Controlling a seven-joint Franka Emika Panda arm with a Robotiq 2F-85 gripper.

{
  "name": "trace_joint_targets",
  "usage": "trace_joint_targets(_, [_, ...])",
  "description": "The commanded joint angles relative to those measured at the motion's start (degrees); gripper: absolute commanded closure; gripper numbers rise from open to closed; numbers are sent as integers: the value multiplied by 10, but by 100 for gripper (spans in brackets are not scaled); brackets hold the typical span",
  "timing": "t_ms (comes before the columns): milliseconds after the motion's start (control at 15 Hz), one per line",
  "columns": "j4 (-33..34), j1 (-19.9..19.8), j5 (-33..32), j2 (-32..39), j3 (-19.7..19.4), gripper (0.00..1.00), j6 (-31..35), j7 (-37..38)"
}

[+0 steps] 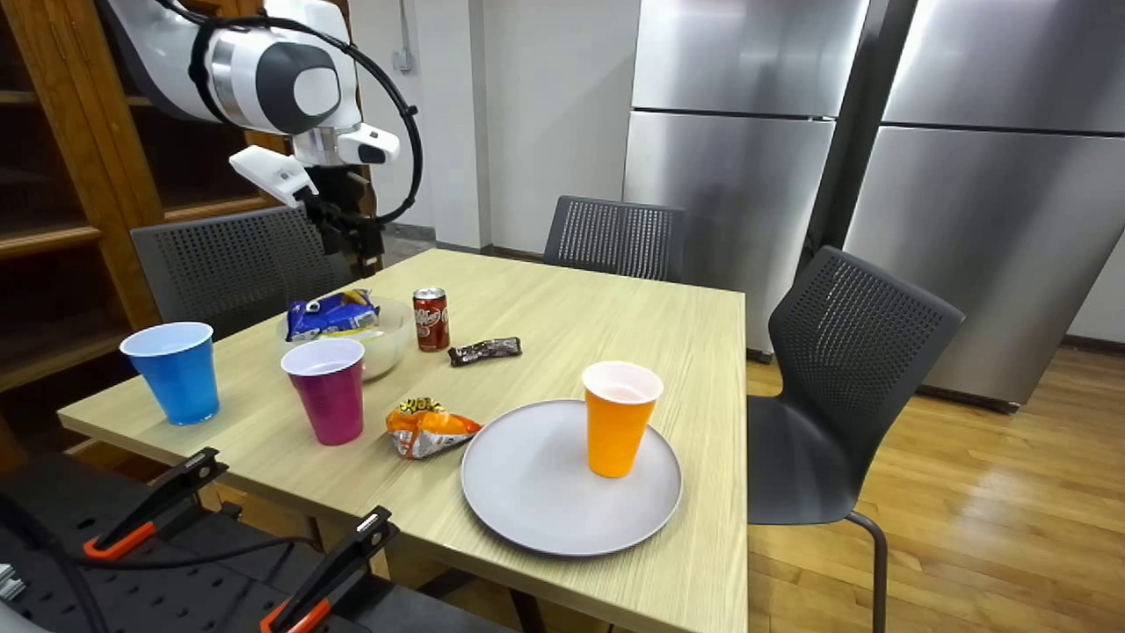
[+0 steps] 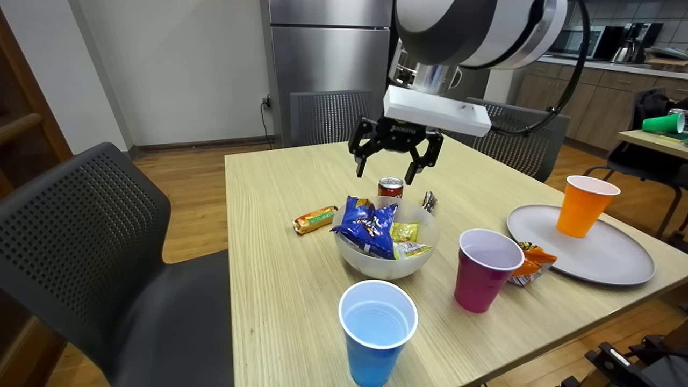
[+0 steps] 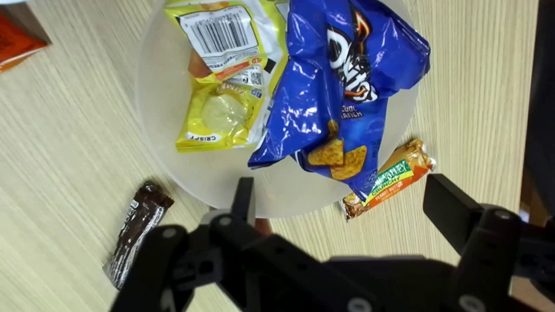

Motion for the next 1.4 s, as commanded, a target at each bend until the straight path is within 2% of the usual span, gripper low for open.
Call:
trace_joint_targets(0, [-42,-28,14,-56,13,0,-8,-26])
trace_joint_targets(600, [-96,-75,10,-113,0,0,-14,-66])
trace_joint_targets(1333, [-131,-132,34,-126,-30,0,-15,-81])
